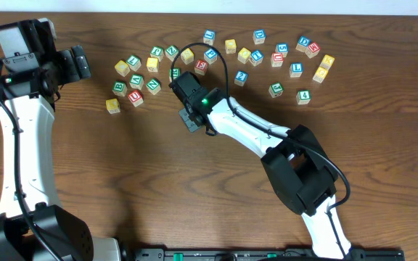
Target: Spell out AI2
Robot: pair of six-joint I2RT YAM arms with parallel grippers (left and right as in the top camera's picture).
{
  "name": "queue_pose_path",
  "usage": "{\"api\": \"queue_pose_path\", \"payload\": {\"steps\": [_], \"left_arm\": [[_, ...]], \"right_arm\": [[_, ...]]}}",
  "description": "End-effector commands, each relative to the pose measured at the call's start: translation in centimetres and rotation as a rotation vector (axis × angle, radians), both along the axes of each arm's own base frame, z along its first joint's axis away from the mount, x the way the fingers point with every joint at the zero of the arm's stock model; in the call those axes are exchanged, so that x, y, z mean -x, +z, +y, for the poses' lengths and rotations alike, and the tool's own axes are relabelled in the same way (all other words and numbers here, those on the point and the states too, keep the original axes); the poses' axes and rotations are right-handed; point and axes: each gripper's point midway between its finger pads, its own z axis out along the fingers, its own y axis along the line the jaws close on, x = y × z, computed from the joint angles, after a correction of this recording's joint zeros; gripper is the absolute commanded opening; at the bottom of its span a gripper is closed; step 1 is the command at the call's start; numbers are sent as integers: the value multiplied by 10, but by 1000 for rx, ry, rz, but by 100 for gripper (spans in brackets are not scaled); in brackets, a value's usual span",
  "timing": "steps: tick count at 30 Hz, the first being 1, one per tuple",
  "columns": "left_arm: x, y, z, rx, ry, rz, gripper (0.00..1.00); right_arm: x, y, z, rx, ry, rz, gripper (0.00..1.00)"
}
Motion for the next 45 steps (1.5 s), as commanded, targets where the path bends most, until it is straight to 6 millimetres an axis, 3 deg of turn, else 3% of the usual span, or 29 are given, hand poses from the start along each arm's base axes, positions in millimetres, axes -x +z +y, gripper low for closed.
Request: {"api": "queue_pose_path", "payload": {"steps": [1, 7, 13, 18, 26, 45], "left_arm": [[-2, 12, 0, -13, -5, -24, 99], [-2, 12, 0, -13, -5, -24, 99], [-2, 12, 0, -13, -5, -24, 99], [-2, 12, 0, -13, -5, -24, 99], [-2, 12, 0, -13, -5, -24, 99], [-2, 12, 0, -12, -5, -24, 99]], "right_arm": [[-10, -7, -12, 22, -103, -16, 1], [-10, -12, -9, 36, -44, -13, 2], [-23, 30, 7, -54, 1, -58, 4], [-43, 54, -3, -80, -28, -85, 5], [-55, 39, -31, -117, -41, 1, 6], [-44, 0, -32, -123, 41, 121, 13]]}}
